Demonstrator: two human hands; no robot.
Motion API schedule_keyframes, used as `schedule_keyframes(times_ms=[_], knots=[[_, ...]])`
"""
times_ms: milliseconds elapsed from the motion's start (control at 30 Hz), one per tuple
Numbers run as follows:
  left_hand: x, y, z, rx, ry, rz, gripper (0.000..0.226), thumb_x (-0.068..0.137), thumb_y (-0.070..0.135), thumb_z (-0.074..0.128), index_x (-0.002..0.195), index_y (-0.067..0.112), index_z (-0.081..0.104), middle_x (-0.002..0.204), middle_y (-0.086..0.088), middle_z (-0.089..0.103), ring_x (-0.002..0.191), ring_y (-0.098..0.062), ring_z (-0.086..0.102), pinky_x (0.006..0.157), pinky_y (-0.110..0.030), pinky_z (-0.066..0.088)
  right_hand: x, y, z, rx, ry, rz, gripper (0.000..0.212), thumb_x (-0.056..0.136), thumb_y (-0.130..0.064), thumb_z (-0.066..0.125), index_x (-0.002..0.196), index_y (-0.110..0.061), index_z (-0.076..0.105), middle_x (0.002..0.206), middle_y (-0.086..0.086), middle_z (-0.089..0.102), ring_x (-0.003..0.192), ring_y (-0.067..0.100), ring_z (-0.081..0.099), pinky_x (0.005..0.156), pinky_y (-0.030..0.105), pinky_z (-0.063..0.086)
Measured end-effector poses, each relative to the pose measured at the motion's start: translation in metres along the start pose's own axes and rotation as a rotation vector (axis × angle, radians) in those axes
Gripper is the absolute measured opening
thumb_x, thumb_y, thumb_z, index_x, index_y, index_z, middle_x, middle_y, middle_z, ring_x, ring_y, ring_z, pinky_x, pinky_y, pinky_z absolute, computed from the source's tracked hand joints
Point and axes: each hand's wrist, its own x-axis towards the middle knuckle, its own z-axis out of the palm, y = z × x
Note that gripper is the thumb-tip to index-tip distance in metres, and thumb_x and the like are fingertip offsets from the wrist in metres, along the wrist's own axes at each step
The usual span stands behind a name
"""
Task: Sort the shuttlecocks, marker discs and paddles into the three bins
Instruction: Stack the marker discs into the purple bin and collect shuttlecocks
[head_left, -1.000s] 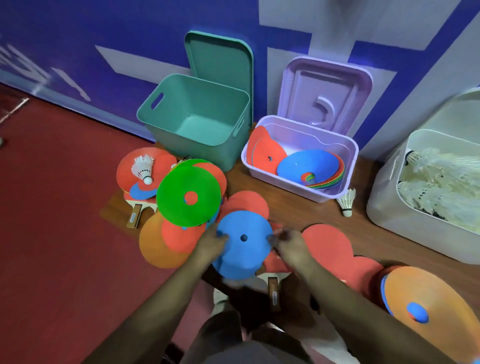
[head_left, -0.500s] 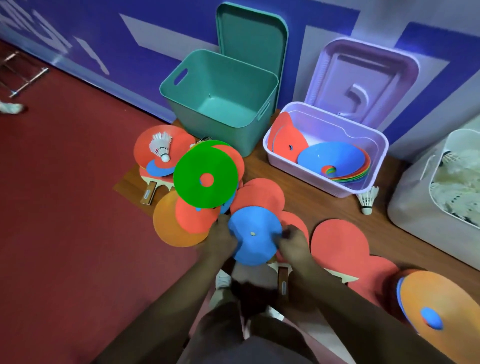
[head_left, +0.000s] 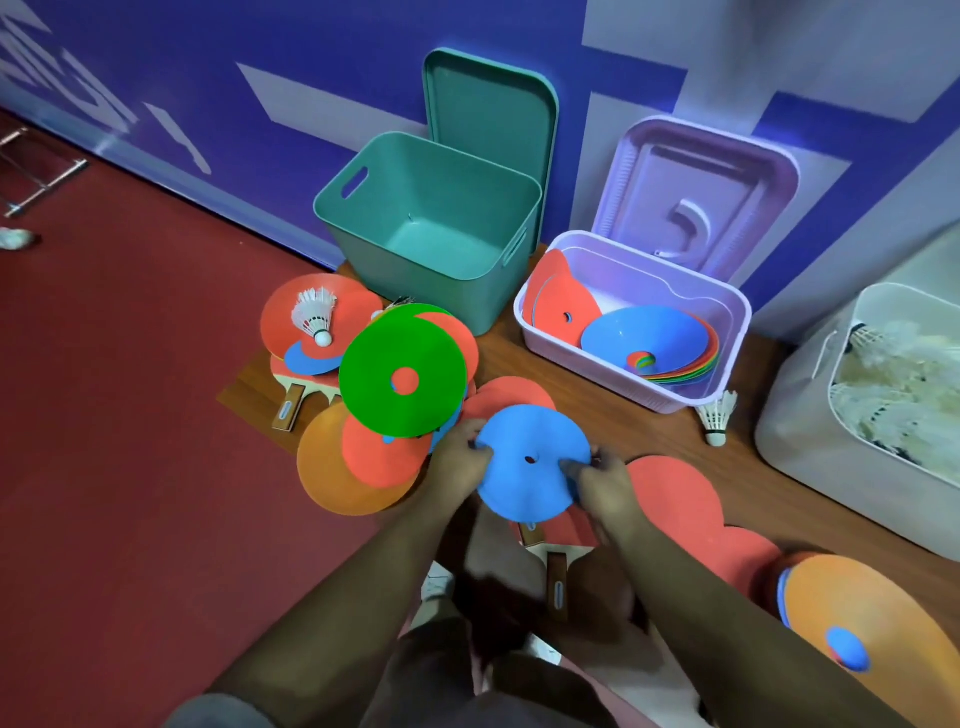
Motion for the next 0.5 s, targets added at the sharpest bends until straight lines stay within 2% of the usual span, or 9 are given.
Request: schedule_keyframes(times_ms=[133,200,233,300,367,433,500], knots=[[0.0,0.02,-0.015,-0.382,-0.032,0.048,0.037,0.087,0.002,0.062,0.115,0.026,0.057,0.11,0.007,0.065,0.098,-0.012,0.063,0.083,-0.028,0.053,-0.011,-0.02,0.016,0.251,-0.129,0.077,0.023,0.091,0.0,0.055,0.114,-0.003,0.051,0.111,0.017,0.067,0.102,0.036,0.067,0.09,0.053,0.052],[0.001,0.037,-0.024,-0.48,-0.015,0.022,0.033,0.091,0.004,0.059,0.116,0.025,0.054,0.109,0.004,0.065,0.097,-0.016,0.063,0.085,-0.036,0.054,-0.013,-0.036,0.026,0.354,-0.195,0.054,0.026,0.092,-0.003,0.056,0.118,-0.005,0.051,0.114,0.014,0.067,0.105,0.033,0.067,0.084,0.047,0.058],[0.001,0.048,-0.031,-0.481,0.021,0.021,0.03,0.09,0.005,0.058,0.115,0.023,0.053,0.106,0.002,0.064,0.094,-0.018,0.063,0.085,-0.037,0.052,-0.013,-0.046,0.032,0.38,-0.213,0.035,0.027,0.093,-0.004,0.056,0.119,-0.006,0.051,0.115,0.013,0.068,0.105,0.031,0.068,0.077,0.042,0.06],[0.009,0.063,-0.051,-0.392,0.073,0.066,0.027,0.088,0.007,0.058,0.111,0.02,0.053,0.099,0.003,0.063,0.088,-0.015,0.06,0.079,-0.026,0.05,-0.009,-0.064,0.044,0.352,-0.233,-0.02,0.028,0.093,-0.002,0.055,0.12,-0.006,0.051,0.116,0.012,0.068,0.103,0.032,0.068,0.067,0.038,0.06],[0.021,0.068,-0.075,-0.255,0.069,0.124,0.02,0.093,0.009,0.056,0.111,0.018,0.057,0.099,0.003,0.063,0.087,-0.012,0.059,0.074,-0.019,0.047,-0.001,-0.079,0.056,0.296,-0.226,-0.098,0.028,0.09,0.003,0.055,0.116,-0.009,0.054,0.117,0.013,0.068,0.102,0.031,0.068,0.077,0.044,0.058],[0.035,0.058,-0.101,-0.054,0.104,0.183,0.012,0.096,0.02,0.055,0.105,0.016,0.062,0.097,0.001,0.064,0.089,-0.014,0.058,0.076,-0.027,0.044,0.009,-0.092,0.065,0.22,-0.173,-0.2,0.029,0.086,0.003,0.059,0.109,-0.016,0.058,0.116,0.009,0.068,0.103,0.029,0.067,0.086,0.048,0.055],[0.053,0.036,-0.126,0.192,0.286,0.211,0.018,0.091,0.023,0.062,0.102,0.009,0.061,0.097,-0.007,0.062,0.092,-0.023,0.057,0.081,-0.035,0.044,0.019,-0.101,0.072,0.14,-0.128,-0.256,0.034,0.082,-0.003,0.061,0.112,-0.02,0.059,0.118,0.007,0.068,0.109,0.03,0.065,0.09,0.05,0.053]])
